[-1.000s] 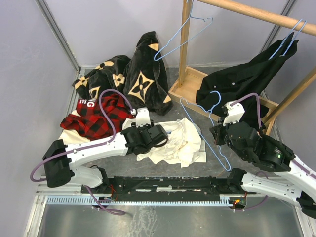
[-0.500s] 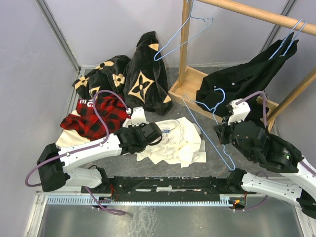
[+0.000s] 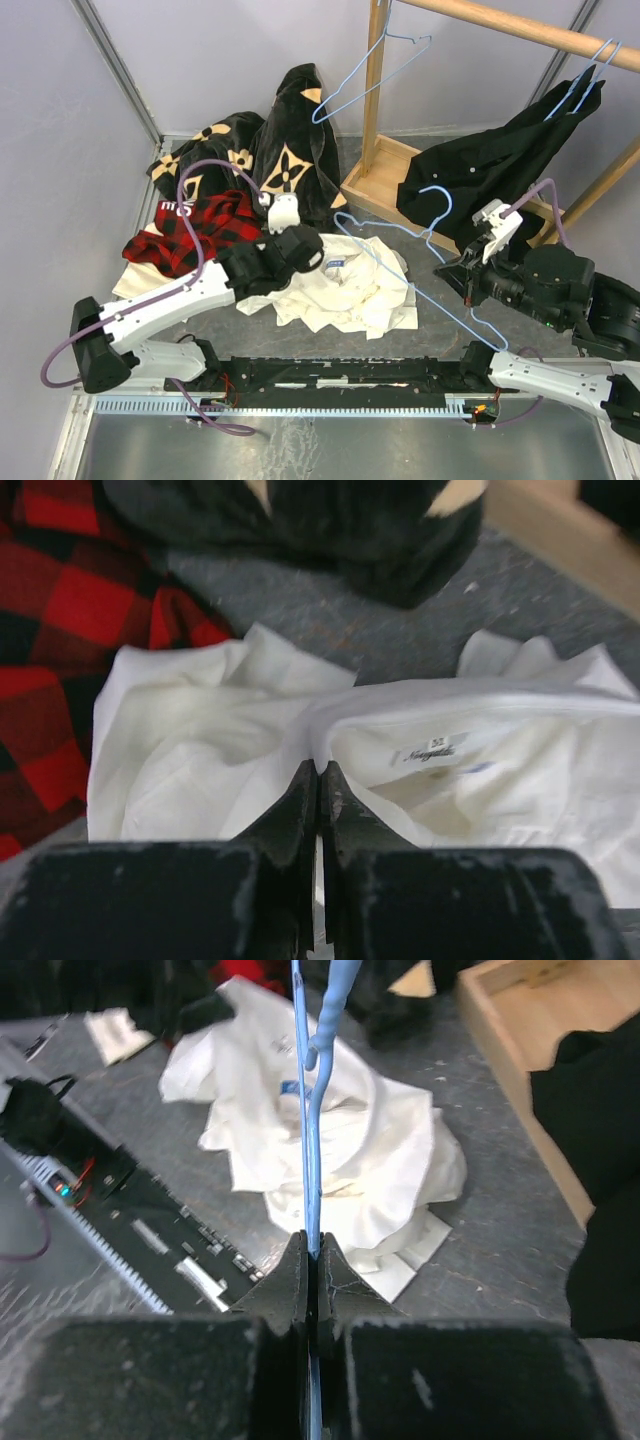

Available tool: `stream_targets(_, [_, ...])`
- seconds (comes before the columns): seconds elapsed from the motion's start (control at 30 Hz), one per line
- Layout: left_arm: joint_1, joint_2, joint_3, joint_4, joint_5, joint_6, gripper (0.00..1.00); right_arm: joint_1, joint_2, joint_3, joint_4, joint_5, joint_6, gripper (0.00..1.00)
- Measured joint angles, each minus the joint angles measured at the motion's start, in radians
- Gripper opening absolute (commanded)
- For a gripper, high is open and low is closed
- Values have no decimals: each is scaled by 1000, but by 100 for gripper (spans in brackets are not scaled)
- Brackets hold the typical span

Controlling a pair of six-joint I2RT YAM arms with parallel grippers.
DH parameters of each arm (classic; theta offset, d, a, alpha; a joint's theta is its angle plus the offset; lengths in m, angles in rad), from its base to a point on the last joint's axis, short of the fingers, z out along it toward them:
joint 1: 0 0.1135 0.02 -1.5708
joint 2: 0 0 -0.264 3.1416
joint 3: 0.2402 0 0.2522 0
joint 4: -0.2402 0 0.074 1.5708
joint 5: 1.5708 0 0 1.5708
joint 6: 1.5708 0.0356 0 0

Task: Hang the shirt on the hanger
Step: Hang the shirt on the hanger.

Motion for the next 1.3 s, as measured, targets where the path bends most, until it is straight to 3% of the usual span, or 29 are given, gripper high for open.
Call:
stream_targets(0.17, [25,-6,190,-13,11,161,3,0,14,41,-47,-151,-41,0])
stream_targets(0.4, [27,62,383,-43,86,362,3,0,61,52,-89,-217,-87,0])
stream_targets(0.7, [27,72,407,-90,217,526,3,0,111,76,-93,-225,-135,0])
stream_targets(1.03, [27,44,376,-108,280,539,3,0,108,122,-100,-193,-202,0])
stream_targets(1.3, [27,37,385,-109,348,538,3,0,123,2,32,-249,-243,0])
